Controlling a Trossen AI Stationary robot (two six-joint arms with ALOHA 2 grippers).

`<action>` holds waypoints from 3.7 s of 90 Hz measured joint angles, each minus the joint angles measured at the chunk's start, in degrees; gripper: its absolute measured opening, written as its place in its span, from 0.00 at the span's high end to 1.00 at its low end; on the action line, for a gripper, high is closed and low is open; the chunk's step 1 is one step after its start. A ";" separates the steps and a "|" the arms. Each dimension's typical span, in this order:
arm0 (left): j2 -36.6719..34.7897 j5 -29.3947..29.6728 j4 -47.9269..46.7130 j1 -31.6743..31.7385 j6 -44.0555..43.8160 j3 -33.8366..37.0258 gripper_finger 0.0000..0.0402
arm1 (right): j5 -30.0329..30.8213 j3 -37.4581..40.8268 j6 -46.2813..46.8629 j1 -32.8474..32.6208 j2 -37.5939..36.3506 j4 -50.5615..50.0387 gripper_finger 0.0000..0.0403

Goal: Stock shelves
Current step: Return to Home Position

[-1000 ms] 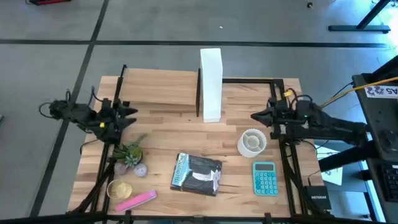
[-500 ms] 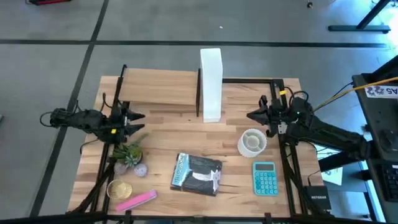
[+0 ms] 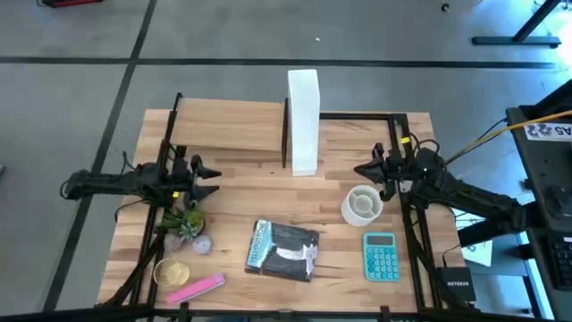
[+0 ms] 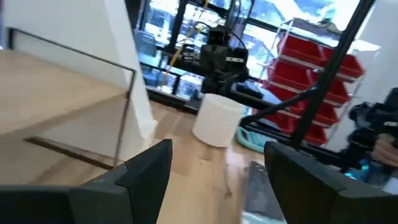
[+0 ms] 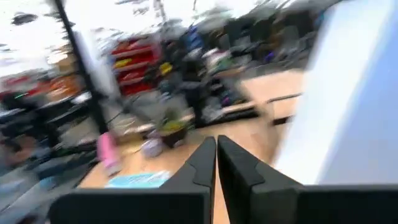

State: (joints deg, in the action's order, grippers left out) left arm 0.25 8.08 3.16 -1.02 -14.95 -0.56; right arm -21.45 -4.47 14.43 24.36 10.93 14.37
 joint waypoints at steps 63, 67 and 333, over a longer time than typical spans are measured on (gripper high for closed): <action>0.28 10.60 0.09 4.18 8.28 0.02 0.41 | 15.48 4.00 -2.43 0.04 -4.06 -12.92 1.00; 0.26 10.58 0.11 4.18 7.84 0.02 0.41 | 15.45 4.00 -2.42 0.04 -4.06 -12.93 1.00; 0.26 10.59 0.00 4.18 7.46 0.04 0.41 | 17.39 4.00 -2.36 -30.34 -10.81 -13.24 1.00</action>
State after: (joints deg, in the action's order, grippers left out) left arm 0.51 18.66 3.16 3.16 -7.49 -0.51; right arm -4.05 -0.47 12.08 -5.98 0.12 1.13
